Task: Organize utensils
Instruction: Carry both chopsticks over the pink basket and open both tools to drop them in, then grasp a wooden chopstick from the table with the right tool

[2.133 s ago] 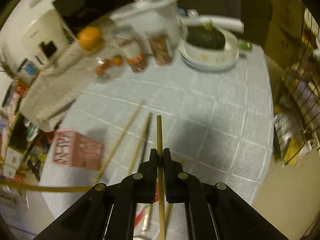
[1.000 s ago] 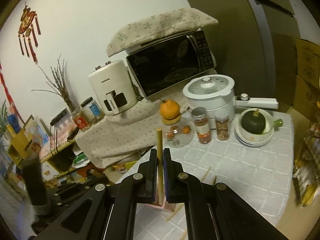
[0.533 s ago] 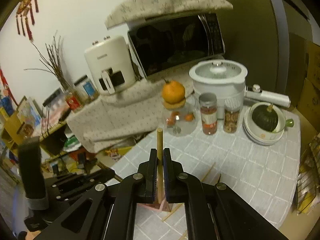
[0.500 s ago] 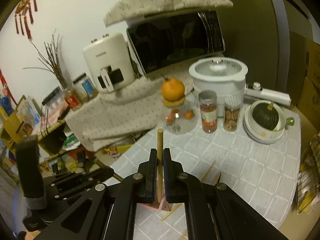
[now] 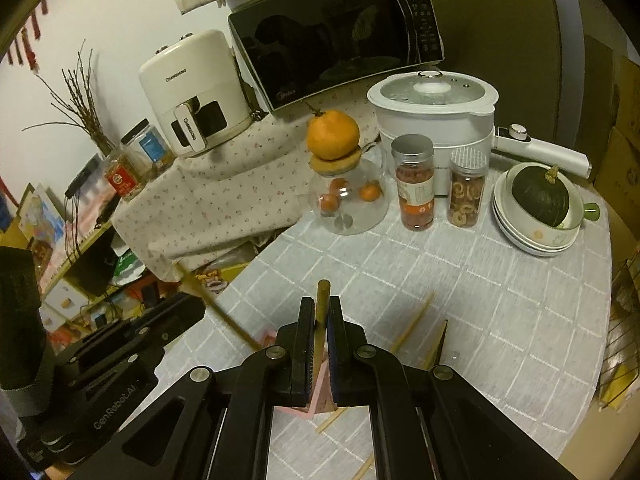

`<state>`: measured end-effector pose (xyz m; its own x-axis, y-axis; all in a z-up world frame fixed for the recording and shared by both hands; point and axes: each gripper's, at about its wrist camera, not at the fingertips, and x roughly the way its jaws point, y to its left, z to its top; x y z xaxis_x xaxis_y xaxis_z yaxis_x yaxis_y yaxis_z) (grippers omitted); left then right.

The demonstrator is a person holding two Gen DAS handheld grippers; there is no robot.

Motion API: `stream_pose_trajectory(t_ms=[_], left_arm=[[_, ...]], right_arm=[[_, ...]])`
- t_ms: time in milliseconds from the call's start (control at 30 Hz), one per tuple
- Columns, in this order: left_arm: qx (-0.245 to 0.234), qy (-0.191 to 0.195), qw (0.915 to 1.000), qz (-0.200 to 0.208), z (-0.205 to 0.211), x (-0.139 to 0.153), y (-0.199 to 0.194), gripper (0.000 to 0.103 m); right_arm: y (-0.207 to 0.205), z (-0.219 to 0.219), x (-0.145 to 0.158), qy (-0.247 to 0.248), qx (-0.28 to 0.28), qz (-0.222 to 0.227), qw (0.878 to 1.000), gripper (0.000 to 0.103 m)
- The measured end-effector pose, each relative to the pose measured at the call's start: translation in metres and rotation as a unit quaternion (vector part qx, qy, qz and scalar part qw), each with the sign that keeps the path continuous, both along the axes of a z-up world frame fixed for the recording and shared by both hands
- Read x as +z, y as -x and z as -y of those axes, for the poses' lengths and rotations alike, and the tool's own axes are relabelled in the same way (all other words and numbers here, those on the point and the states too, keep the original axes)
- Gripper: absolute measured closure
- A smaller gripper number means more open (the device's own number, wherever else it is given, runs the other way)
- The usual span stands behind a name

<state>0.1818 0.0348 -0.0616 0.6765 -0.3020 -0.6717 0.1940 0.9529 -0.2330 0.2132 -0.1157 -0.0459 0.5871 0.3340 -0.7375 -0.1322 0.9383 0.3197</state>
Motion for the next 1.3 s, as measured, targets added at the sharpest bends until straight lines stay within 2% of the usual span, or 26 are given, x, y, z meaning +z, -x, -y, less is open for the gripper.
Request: stream_pose_trajectory(t_ms=[133, 367, 533, 633, 700, 733, 800, 867, 1000, 1067, 1167, 1300], left_arm=[[0.01, 0.009, 0.9999, 0.003, -0.005, 0.006, 0.002, 0.078], [0.021, 0.003, 0.9998, 0.0, -0.008, 0.008, 0.009, 0.074], [0.027, 0.007, 0.9996, -0.007, -0.012, 0.005, 0.011, 0.072], [0.025, 0.0, 0.9996, -0.012, -0.012, 0.003, 0.012, 0.072], [0.026, -0.006, 0.9995, -0.016, -0.011, 0.002, 0.012, 0.065], [0.028, -0.01, 0.9994, -0.018, -0.012, 0.001, 0.013, 0.061], [0.033, -0.016, 0.9991, -0.02, -0.012, 0.001, 0.015, 0.045], [0.034, -0.019, 0.9989, -0.025, -0.013, 0.001, 0.018, 0.039], [0.033, -0.025, 0.9982, -0.043, -0.012, -0.002, 0.025, 0.029], [0.031, -0.028, 0.9976, -0.054, -0.011, -0.004, 0.029, 0.024], [0.024, -0.017, 0.9966, -0.077, -0.01, -0.006, 0.035, 0.023], [0.015, -0.003, 0.9946, -0.103, -0.005, -0.011, 0.045, 0.022]], right_arm=[[-0.004, -0.007, 0.009, 0.017, 0.018, -0.011, 1.0, 0.097], [-0.033, -0.015, 0.0, 0.026, 0.044, -0.086, 0.995, 0.097], [-0.047, -0.013, -0.014, 0.02, 0.033, -0.118, 0.992, 0.097], [-0.049, -0.01, -0.017, 0.004, 0.023, -0.121, 0.992, 0.096], [-0.047, -0.006, -0.014, -0.007, 0.015, -0.119, 0.993, 0.091], [-0.047, -0.005, -0.012, -0.011, 0.012, -0.117, 0.993, 0.082], [-0.042, 0.001, -0.004, -0.022, 0.008, -0.108, 0.994, 0.074], [-0.038, 0.006, 0.004, -0.027, 0.004, -0.102, 0.994, 0.064], [-0.023, 0.023, 0.02, -0.031, -0.008, -0.085, 0.996, 0.057], [-0.014, 0.032, 0.026, -0.031, -0.012, -0.079, 0.996, 0.053], [0.002, 0.049, 0.032, -0.034, -0.023, -0.071, 0.997, 0.047], [0.023, 0.072, 0.028, -0.032, -0.041, -0.071, 0.996, 0.043]])
